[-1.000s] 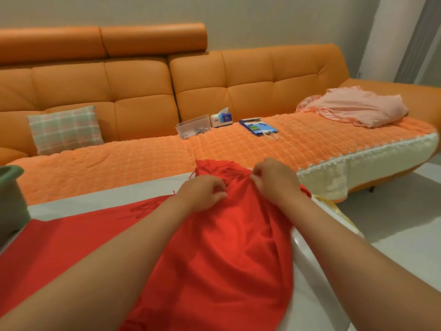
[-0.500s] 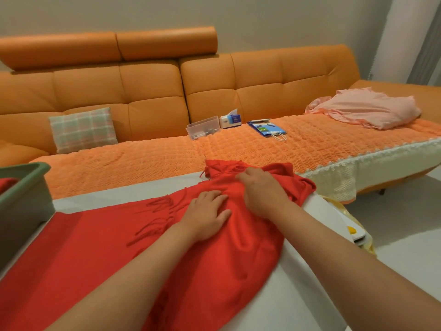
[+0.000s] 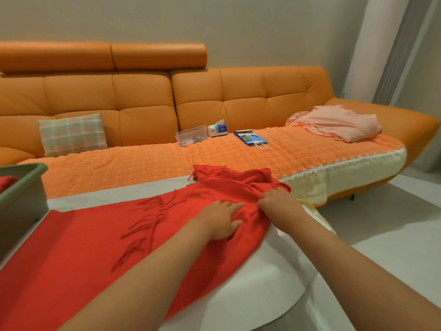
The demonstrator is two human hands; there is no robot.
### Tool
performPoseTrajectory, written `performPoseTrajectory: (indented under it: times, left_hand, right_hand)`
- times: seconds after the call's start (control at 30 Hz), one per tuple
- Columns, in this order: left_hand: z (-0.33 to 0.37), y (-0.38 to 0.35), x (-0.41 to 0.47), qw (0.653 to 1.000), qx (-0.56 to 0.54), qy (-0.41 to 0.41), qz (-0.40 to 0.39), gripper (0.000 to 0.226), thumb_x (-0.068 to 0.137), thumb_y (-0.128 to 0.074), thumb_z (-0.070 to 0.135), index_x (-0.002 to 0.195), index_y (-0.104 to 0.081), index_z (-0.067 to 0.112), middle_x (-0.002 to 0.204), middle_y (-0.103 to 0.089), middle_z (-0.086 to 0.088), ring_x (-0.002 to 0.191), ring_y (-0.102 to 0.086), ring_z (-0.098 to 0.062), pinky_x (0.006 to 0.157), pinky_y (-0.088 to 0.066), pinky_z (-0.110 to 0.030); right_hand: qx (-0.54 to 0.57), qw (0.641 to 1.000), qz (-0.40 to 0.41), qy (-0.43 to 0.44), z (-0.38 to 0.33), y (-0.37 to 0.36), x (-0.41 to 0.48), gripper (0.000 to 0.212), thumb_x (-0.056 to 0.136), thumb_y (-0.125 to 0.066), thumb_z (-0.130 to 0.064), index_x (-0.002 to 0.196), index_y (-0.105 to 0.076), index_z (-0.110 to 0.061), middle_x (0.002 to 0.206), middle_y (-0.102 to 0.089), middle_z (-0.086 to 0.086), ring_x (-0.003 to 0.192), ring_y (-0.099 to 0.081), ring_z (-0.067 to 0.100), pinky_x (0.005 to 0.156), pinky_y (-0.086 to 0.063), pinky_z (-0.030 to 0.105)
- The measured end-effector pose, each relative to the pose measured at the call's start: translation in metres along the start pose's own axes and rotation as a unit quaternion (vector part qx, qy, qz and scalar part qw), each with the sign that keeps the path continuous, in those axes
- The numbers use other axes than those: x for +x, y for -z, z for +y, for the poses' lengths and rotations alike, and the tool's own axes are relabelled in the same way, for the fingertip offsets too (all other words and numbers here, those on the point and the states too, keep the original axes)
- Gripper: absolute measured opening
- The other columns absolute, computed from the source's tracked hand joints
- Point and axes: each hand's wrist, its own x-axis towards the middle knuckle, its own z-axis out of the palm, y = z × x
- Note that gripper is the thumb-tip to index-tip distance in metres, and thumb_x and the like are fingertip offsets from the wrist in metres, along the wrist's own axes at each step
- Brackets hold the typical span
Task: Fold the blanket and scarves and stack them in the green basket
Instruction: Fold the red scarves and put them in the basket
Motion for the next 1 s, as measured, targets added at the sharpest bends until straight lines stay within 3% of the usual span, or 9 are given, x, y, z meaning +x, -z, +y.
performPoseTrajectory:
  times: [0.1,0.2,0.3,0.47,0.57,0.63,0.77,0.87,1.0]
  left_hand:
    - [0.01,0.012,0.008,0.996,0.063,0.045,-0.047,0.07,0.094,-0.038,0.065,0.154,-0.012,0.044,0.156,-0.028,-0.011,0.137,-0.031,-0.039,0.113,-0.028,-0.044]
    - [0.015,0.015,0.011,0.986,0.122,0.07,-0.095,0.081,0.083,-0.039,0.081,0.152,-0.01,0.052,0.161,-0.017,-0.009,0.141,-0.022,-0.041,0.114,-0.027,-0.048]
    - [0.012,0.016,0.013,0.979,0.113,0.101,-0.138,0.095,0.072,-0.041,0.091,0.151,-0.005,0.053,0.165,-0.004,-0.005,0.146,-0.013,-0.042,0.117,-0.019,-0.054]
    - [0.015,0.019,0.009,0.977,0.087,0.112,-0.161,0.115,0.06,-0.045,0.097,0.154,-0.002,0.046,0.165,-0.005,-0.007,0.148,-0.011,-0.039,0.117,-0.011,-0.058]
    - [0.018,0.013,-0.001,0.99,0.091,0.057,-0.092,0.111,0.064,-0.047,0.093,0.155,-0.007,0.043,0.163,-0.016,-0.005,0.147,-0.019,-0.033,0.117,-0.017,-0.054]
    - [0.021,0.007,-0.013,0.996,0.085,-0.004,0.007,0.09,0.074,-0.049,0.083,0.15,-0.029,0.039,0.155,-0.03,-0.001,0.141,-0.03,-0.027,0.111,-0.027,-0.047]
    - [0.027,-0.014,-0.04,0.976,0.094,-0.015,0.194,0.053,0.079,-0.029,0.058,0.11,-0.055,0.023,0.116,-0.051,-0.001,0.109,-0.052,-0.027,0.082,-0.04,-0.039]
    - [0.027,-0.035,-0.062,0.991,0.04,0.02,0.129,0.082,0.075,-0.023,0.075,0.131,-0.049,0.021,0.139,-0.045,-0.004,0.128,-0.041,-0.027,0.102,-0.036,-0.041]
    - [0.026,-0.032,-0.082,0.999,-0.034,-0.041,-0.004,0.092,0.085,-0.038,0.077,0.157,-0.014,0.025,0.165,-0.003,0.0,0.152,0.002,-0.017,0.123,0.0,-0.046]
  right_hand:
    - [-0.036,0.999,0.039,-0.01,0.006,0.007,-0.004,0.028,0.055,-0.077,-0.004,0.082,-0.077,-0.014,0.049,-0.056,0.003,0.046,-0.058,0.029,0.05,-0.05,0.039]
    - [-0.025,0.999,0.042,-0.019,0.014,0.016,-0.012,0.029,0.049,-0.088,-0.005,0.066,-0.071,-0.021,0.053,-0.058,-0.001,0.05,-0.059,0.027,0.055,-0.051,0.035]
    - [-0.047,0.995,-0.052,-0.067,0.021,0.031,-0.031,0.007,0.075,-0.073,-0.017,0.072,-0.071,-0.022,0.075,-0.067,-0.002,0.071,-0.063,0.026,0.064,-0.049,0.033]
    - [-0.037,0.978,-0.177,-0.103,0.013,0.049,-0.07,0.016,0.086,-0.054,-0.014,0.096,-0.067,-0.016,0.097,-0.067,0.008,0.089,-0.063,0.031,0.065,-0.037,0.03]
    - [-0.02,0.987,-0.136,-0.085,0.006,0.05,-0.072,0.027,0.083,-0.056,-0.014,0.104,-0.07,-0.022,0.103,-0.061,0.005,0.098,-0.059,0.029,0.072,-0.041,0.032]
    - [0.058,0.992,-0.065,-0.088,-0.006,0.05,-0.064,0.028,0.083,-0.055,-0.013,0.107,-0.065,-0.022,0.108,-0.054,0.004,0.103,-0.052,0.027,0.077,-0.038,0.033]
    - [0.247,0.966,0.008,-0.07,-0.046,0.037,-0.033,0.035,0.09,-0.049,-0.01,0.123,-0.061,-0.016,0.123,-0.056,0.007,0.116,-0.051,0.028,0.089,-0.037,0.032]
    - [0.296,0.95,-0.037,-0.089,-0.06,0.022,-0.005,0.046,0.099,-0.044,-0.017,0.145,-0.048,-0.015,0.148,-0.049,0.006,0.136,-0.044,0.022,0.114,-0.031,0.036]
    - [0.241,0.946,-0.177,-0.124,-0.058,0.009,0.025,0.055,0.105,-0.03,-0.042,0.157,-0.025,-0.024,0.165,-0.019,0.006,0.152,-0.015,0.019,0.122,-0.015,0.046]
